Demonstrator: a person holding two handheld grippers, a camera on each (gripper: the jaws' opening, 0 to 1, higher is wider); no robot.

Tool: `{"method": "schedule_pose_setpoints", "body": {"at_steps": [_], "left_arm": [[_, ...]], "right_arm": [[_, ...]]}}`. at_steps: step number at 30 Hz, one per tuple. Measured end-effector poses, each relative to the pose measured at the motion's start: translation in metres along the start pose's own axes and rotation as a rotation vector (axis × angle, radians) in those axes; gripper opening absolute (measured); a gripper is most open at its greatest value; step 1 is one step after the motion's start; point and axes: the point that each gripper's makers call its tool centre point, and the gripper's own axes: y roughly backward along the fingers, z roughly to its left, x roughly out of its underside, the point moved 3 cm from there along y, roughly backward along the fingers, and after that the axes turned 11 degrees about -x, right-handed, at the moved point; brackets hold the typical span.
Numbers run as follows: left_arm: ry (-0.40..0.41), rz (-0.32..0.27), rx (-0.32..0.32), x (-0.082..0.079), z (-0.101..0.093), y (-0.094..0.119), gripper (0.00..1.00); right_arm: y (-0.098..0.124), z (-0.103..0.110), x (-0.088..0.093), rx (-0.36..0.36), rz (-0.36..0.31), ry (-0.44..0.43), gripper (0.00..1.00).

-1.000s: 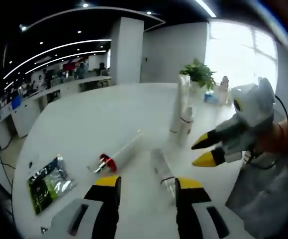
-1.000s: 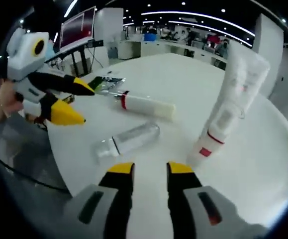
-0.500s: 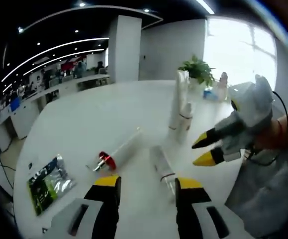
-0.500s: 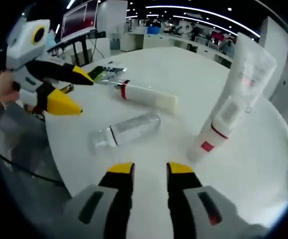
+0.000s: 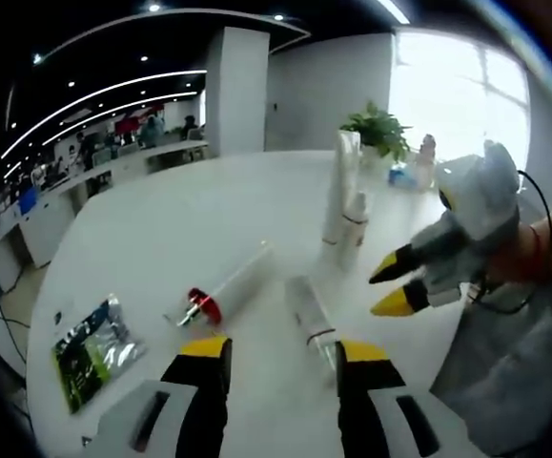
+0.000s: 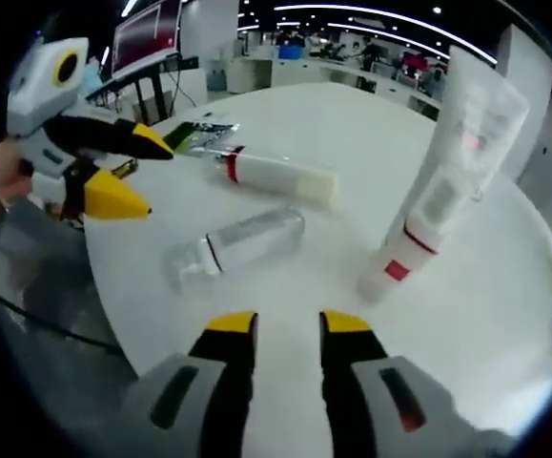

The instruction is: Arrange the skincare products in the storage area until every visible bottle or jar stands upright without overlapping.

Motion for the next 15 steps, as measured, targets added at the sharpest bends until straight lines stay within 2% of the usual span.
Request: {"method": "schedule_pose_setpoints", "body": {"at_steps": [5,8,11,15], "left_arm": [[0.001,-0.004,-0.010,-0.002,0.001,0.001,0.45],[-0.001,-0.027,-0.009,-0.007,0.000,0.003,0.45],[-0.023,-0.057,-0.045,-0.015,0.007,0.003,0.45],[-0.031,-0.051,-0.057,-0.017,0.011,0.003,0.45]], "right_arm": [[0.001,-0.001,-0.001,0.003,-0.004,0.000,0.27],[0.002,0.001,-0.003,-0.001,-0.008,0.008,0.27],[0.004,0.001,-0.007,0.005,-0.021,0.029,0.27],[0.006,0.000,-0.010,0.017,-0.028,0.052,0.27]]}}
